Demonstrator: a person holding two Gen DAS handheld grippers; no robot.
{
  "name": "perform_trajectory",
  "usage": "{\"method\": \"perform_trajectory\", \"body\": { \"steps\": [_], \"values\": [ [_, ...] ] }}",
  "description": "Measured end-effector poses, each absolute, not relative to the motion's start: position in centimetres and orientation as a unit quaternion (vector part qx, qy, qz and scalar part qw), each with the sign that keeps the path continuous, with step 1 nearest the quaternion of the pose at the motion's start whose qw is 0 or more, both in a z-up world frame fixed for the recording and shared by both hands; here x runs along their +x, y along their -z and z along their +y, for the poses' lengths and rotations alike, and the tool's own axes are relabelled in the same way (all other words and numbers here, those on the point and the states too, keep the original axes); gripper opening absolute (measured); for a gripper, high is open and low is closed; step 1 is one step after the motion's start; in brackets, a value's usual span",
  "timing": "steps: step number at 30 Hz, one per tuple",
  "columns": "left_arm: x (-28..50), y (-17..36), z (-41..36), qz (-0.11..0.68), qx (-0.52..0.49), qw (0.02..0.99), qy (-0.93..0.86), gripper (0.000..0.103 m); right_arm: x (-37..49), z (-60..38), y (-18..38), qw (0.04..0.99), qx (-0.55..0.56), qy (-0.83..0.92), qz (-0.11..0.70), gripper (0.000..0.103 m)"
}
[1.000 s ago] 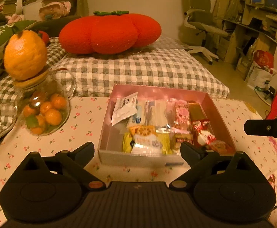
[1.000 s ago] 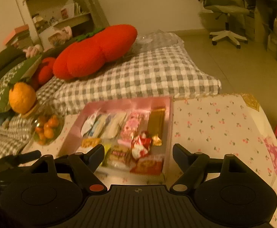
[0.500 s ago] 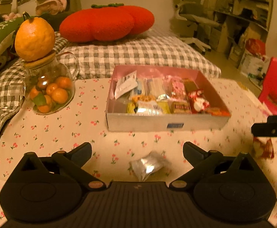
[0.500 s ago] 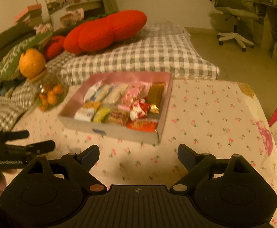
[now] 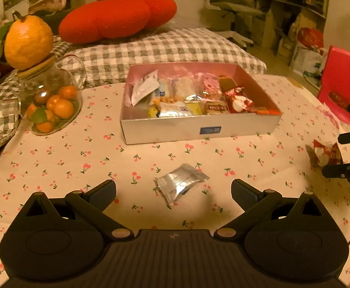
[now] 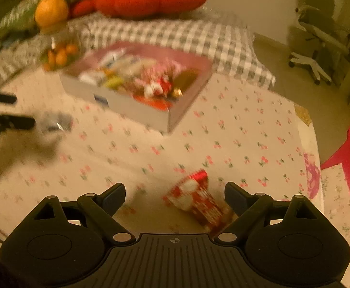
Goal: Organize snacks
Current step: 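Move both tools back from the box toward the remaining snacks, then grasp the silver foil packet with the left tool while the right tool grasps a red candy wrapper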
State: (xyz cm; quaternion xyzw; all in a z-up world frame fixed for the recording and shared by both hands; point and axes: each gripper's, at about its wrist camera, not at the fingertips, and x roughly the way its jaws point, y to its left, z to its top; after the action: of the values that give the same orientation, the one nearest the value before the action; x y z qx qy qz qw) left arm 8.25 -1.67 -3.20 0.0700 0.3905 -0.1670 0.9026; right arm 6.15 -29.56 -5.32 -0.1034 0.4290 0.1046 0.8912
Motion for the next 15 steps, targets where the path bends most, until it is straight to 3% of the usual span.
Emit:
{"method": "perform_trajectory", "body": {
  "steps": [11,15],
  "values": [
    [8.5,4.4,-2.1,0.409,0.076,0.890,0.184,0.102,8.1,-31.5,8.1,0.883,-0.101,-0.082,0.450,0.088],
    [8.7,4.7,-2.0,0.413,0.074,0.888,0.187,0.102,8.3,-31.4,7.9,0.886,-0.087,-0.089,0.446,0.072]
  ]
}}
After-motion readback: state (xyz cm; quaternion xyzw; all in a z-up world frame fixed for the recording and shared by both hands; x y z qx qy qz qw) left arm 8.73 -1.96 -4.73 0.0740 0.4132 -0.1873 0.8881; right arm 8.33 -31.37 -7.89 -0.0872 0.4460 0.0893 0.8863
